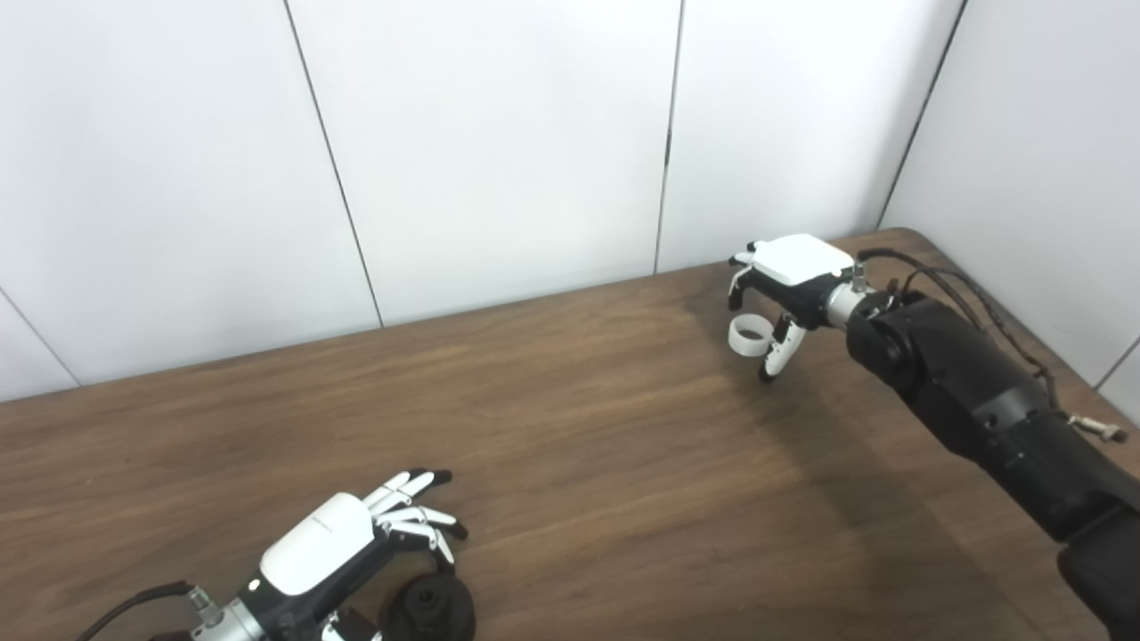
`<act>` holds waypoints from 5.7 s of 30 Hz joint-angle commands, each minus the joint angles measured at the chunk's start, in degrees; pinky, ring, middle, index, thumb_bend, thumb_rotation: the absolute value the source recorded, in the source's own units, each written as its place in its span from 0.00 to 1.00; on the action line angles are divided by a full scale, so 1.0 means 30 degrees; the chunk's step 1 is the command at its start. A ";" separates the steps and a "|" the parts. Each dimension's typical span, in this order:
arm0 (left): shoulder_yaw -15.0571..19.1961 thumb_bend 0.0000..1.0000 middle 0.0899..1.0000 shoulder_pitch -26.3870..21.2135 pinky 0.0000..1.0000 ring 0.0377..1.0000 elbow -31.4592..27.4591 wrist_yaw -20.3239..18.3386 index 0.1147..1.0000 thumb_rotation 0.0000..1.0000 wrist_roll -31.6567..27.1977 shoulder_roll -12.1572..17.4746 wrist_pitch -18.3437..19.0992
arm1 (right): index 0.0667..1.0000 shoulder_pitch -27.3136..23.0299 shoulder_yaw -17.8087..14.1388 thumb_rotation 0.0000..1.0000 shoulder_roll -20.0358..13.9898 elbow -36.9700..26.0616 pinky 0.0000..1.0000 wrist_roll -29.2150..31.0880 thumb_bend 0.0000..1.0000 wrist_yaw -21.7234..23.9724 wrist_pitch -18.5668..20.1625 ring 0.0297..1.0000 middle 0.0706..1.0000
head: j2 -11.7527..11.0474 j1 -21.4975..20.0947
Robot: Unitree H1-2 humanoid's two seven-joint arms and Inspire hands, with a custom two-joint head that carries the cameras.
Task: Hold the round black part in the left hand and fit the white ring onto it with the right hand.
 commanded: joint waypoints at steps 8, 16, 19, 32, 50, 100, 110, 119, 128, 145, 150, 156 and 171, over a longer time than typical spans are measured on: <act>-0.0005 0.52 0.75 -0.0172 1.00 0.99 -0.0202 -0.0517 0.41 0.06 0.0137 0.0750 -0.0017 | 0.67 -0.0175 -0.0334 0.23 -0.0659 -0.0483 1.00 0.0066 0.91 -0.0348 0.0015 1.00 0.95 | 0.0095 -0.0050; -0.0107 0.52 0.74 -0.0163 1.00 0.99 -0.0129 -0.0368 0.41 0.06 0.0063 0.0763 -0.0017 | 0.67 -0.0027 -0.0325 0.24 -0.0636 -0.0358 1.00 0.0038 0.91 -0.0511 -0.0003 1.00 0.94 | 0.0084 -0.0066; -0.0155 0.52 0.74 -0.0164 1.00 0.98 -0.0088 -0.0210 0.41 0.06 0.0116 0.0780 -0.0017 | 0.67 0.0028 -0.0321 0.24 -0.0627 -0.0483 1.00 -0.0022 0.90 -0.0342 0.0217 1.00 0.95 | 0.0095 -0.0078; -0.0128 0.52 0.75 -0.0194 1.00 0.99 -0.0126 -0.0457 0.41 0.06 -0.0021 0.0903 -0.0017 | 0.67 0.0000 -0.0214 0.24 -0.0591 -0.0340 1.00 -0.0104 0.89 -0.0385 0.0168 1.00 0.94 | 0.0068 -0.0109; 0.0600 0.52 0.75 0.0190 1.00 0.99 -0.0645 -0.1150 0.41 0.06 -0.0266 0.1053 -0.0017 | 0.44 -0.0251 0.0122 0.14 -0.0292 0.0634 1.00 -0.0021 0.53 -0.1960 -0.0217 1.00 0.78 | 0.0187 -0.0189; 0.0532 0.52 0.74 -0.0651 1.00 0.97 0.2104 -0.0712 0.41 0.06 0.0763 -0.1159 -0.0016 | 0.44 -0.1860 -0.0161 0.14 0.1370 -0.8575 1.00 0.2334 0.53 0.1924 -0.4163 1.00 0.75 | 0.0438 0.1554; 0.0901 0.52 0.72 -0.0589 1.00 0.95 0.2152 -0.0810 0.41 0.06 0.1414 -0.1854 -0.0016 | 0.44 -0.1924 0.0352 0.14 0.3681 -1.2062 1.00 0.3898 0.53 0.3801 -0.4408 1.00 0.74 | 0.1229 0.3564; 0.1509 0.52 0.71 -0.0366 1.00 0.95 0.1924 -0.1612 0.41 0.06 0.1919 -0.2309 -0.0010 | 0.44 -0.2210 0.0760 0.14 0.5341 -1.3641 1.00 0.4780 0.53 0.5461 -0.4587 1.00 0.74 | 0.1742 0.5160; 0.3401 0.52 0.71 0.0392 1.00 0.95 0.1254 -0.3460 0.41 0.06 0.2380 -0.3379 -0.0012 | 0.44 -0.1733 0.0914 0.14 0.6278 -1.4604 1.00 0.6027 0.53 0.5513 -0.5261 0.99 0.72 | 0.2047 0.7278; 0.6442 0.52 0.73 0.1545 1.00 0.97 -0.0236 -0.6399 0.41 0.06 0.3225 -0.4538 0.0005 | 0.44 -0.0290 0.0514 0.14 0.6337 -1.5608 1.00 0.7167 0.52 0.5687 -0.5782 1.00 0.73 | 0.2713 0.8853; 0.6824 0.52 0.74 0.1704 1.00 0.97 -0.0460 -0.6660 0.41 0.06 0.3382 -0.4645 0.0004 | 0.44 -0.0190 0.0517 0.14 0.6181 -1.5560 1.00 0.7105 0.52 0.5836 -0.5802 1.00 0.73 | 0.2836 0.8945; 0.7257 0.52 0.73 0.1987 1.00 0.97 -0.0801 -0.7035 0.41 0.06 0.3519 -0.4716 0.0008 | 0.44 0.0098 0.0585 0.14 0.5909 -1.5371 1.00 0.7017 0.52 0.5940 -0.5869 1.00 0.73 | 0.3114 0.8960; 0.7606 0.52 0.71 0.2034 1.00 0.96 -0.1360 -0.7585 0.41 0.06 0.3026 -0.4678 -0.0004 | 0.44 0.1314 0.0563 0.14 0.5699 -1.5196 1.00 0.7143 0.53 0.5857 -0.6321 0.99 0.71 | 0.3807 0.9029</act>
